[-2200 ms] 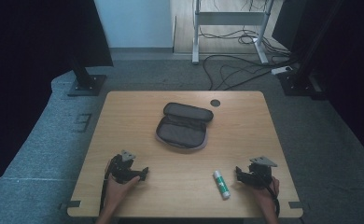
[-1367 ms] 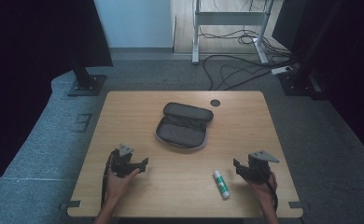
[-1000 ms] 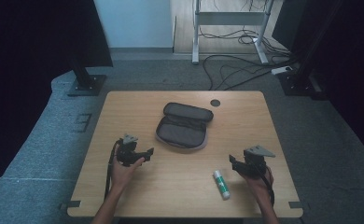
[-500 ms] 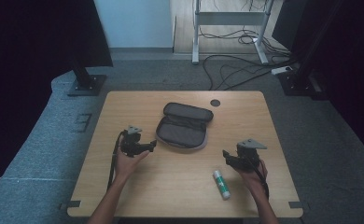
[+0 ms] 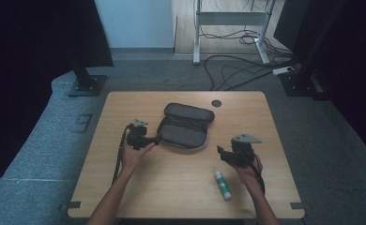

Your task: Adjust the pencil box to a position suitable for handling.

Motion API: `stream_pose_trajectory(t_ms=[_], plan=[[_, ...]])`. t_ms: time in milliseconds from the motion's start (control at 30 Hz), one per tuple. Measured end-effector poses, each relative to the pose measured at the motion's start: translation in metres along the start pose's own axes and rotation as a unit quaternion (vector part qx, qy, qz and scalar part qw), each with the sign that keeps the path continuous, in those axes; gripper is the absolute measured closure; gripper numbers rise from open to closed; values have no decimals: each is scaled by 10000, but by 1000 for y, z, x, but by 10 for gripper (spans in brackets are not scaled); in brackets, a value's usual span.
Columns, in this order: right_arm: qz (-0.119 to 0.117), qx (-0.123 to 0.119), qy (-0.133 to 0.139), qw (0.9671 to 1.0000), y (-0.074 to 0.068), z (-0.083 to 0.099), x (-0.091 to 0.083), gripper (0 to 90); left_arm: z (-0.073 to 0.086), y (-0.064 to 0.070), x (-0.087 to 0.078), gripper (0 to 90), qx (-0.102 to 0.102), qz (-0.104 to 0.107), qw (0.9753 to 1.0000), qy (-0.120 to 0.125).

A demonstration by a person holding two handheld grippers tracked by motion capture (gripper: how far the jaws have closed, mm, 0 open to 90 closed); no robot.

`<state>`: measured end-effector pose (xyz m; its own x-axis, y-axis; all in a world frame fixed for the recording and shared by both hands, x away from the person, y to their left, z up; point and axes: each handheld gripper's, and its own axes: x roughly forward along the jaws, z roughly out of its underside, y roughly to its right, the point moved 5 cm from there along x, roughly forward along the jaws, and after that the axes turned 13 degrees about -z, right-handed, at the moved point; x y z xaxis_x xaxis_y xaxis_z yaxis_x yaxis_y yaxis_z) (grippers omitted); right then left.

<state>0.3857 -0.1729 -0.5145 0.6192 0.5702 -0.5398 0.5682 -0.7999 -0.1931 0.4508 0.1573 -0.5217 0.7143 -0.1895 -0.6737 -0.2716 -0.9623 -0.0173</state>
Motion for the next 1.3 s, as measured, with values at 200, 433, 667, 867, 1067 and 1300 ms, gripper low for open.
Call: stream_pose_trajectory(t_ms=[200, 433, 667, 867, 1067, 1300], plan=[[-25, -22, -29, 10000, -3, -9, 11, 336, -10, 2, 5, 301, 21, 29, 10000, 72], [-109, -66, -40, 9999, -7, -17, 21, 349, -12, 4, 15, 334, 88, -17, 9999, -46], [-131, -6, -67, 9999, -8, -20, 29, 353, -16, 7, 24, 352, 102, -138, 9998, -69], [-146, -50, -121, 9998, -11, -24, 37, 364, -13, 3, 36, 383, 82, -165, 9996, -217], [-191, -41, -162, 9997, -13, -27, 45, 377, -11, -2, 44, 405, 33, -240, 9994, -263], [-175, -60, -233, 9996, -13, -26, 56, 377, -9, -3, 52, 448, -19, -187, 9994, -289]])
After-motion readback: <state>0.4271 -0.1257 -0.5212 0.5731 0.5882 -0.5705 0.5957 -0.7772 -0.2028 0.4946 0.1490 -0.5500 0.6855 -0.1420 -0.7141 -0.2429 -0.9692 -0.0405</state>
